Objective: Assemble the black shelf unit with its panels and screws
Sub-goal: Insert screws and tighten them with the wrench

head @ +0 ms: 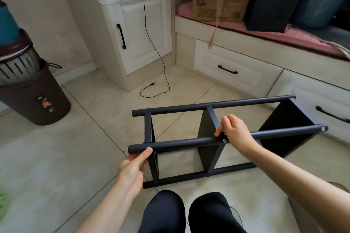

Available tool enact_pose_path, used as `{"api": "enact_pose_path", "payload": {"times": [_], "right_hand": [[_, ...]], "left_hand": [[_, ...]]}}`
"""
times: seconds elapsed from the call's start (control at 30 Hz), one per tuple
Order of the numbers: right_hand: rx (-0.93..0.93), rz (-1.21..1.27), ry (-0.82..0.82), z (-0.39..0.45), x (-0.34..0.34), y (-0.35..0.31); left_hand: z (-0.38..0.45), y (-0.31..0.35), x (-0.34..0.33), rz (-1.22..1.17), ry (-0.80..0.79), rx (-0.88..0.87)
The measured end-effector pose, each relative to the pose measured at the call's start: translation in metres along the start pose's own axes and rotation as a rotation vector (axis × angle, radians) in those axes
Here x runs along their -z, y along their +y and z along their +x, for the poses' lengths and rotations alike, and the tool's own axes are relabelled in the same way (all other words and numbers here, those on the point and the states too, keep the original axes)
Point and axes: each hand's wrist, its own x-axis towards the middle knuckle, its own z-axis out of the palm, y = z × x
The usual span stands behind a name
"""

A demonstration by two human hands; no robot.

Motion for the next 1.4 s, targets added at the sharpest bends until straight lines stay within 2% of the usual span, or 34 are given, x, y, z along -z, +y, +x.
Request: {"api": "enact_pose_path", "payload": {"times": [0.17,0.27,0.43,0.73,0.87,1.07,1.27,1.4], "right_hand": [[0.007,-0.054,0.049,0.001,-0.011,-0.007],[0.090,-0.157,0.061,-0.002,-0.018,-0.014],[0.219,-0.172,-0.018,-0.001,-0.034,-0.028],[0.426,-0.240,-0.175,0.025,-0.072,-0.054],[0.476,-0.232,-0.222,0.058,-0.105,-0.081],[0.482,-0.341,-0.317,0.095,-0.152,-0.099],[0.489,-0.588,-0.296,0.110,-0.167,-0.097],[0.293,-0.726,-0.391,0.117,-0.175,-0.106]], "left_hand": [[0.007,0.009,0.008,0.055,-0.067,-0.024],[0.009,0.017,0.011,0.214,-0.094,-0.072],[0.018,0.044,0.017,0.823,-0.171,-0.274],[0.045,0.095,-0.004,1.749,-0.359,-0.557],[0.060,0.104,-0.015,2.082,-0.412,-0.607],[0.063,0.100,-0.019,2.212,-0.518,-0.592],[0.046,0.073,-0.018,2.110,-0.395,-0.659],[0.043,0.065,-0.017,2.088,-0.314,-0.580]]}}
